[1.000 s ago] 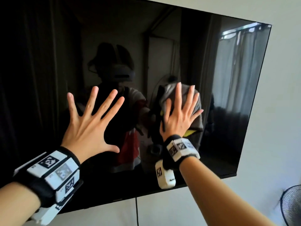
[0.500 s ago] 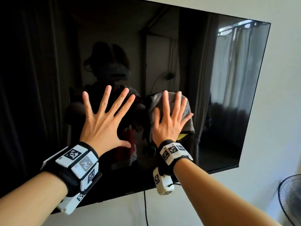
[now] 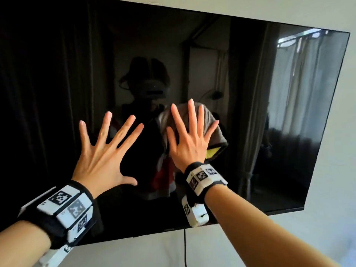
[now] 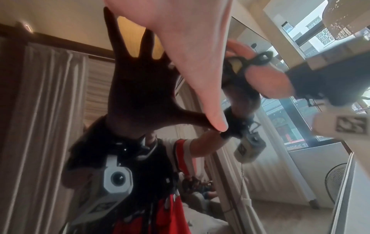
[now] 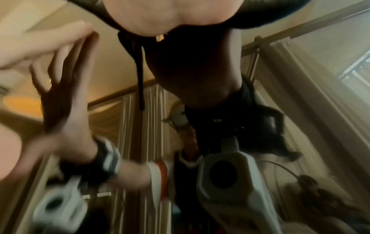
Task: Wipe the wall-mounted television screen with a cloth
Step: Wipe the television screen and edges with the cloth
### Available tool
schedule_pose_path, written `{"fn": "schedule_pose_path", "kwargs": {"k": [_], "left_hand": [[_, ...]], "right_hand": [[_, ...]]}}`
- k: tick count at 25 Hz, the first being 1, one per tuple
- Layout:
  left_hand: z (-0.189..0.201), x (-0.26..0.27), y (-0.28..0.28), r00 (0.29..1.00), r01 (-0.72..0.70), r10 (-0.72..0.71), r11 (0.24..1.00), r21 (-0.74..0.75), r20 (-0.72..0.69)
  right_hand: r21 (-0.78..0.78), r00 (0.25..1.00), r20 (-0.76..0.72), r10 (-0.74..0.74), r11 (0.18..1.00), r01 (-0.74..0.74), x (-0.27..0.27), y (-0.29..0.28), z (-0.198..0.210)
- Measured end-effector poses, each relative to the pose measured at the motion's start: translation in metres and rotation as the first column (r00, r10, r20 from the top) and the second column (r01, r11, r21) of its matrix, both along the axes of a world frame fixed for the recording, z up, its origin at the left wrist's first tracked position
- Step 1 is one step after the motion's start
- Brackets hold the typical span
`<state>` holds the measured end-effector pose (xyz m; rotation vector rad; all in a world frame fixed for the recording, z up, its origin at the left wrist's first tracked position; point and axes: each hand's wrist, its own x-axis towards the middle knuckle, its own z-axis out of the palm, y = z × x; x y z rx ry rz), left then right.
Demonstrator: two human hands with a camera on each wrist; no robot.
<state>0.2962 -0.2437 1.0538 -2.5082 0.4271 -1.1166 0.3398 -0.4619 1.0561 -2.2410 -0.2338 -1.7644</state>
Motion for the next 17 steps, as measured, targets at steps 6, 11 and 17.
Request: {"fn": "schedule_pose_path", "kwargs": {"k": [6, 11, 17], "left_hand": [[-0.003, 0.009, 0.007, 0.999, 0.046, -0.046, 0.999, -0.014, 0.024], [-0.004, 0.010, 0.030, 0.989, 0.106, -0.109, 0.994, 0.035, 0.098], [-0.001, 0.002, 0.098, 0.996, 0.047, -0.046, 0.999, -0.022, 0.072]], "right_hand": [[0.310, 0.999, -0.015, -0.032, 0.950, 0.035, 0.003, 0.025, 0.008], [0.232, 0.999, -0.010, -0.046, 0.972, 0.047, 0.006, 0.050, 0.018], [0.183, 0.998, -0.047, -0.038, 0.982, 0.046, -0.003, 0.116, 0.015]]}}
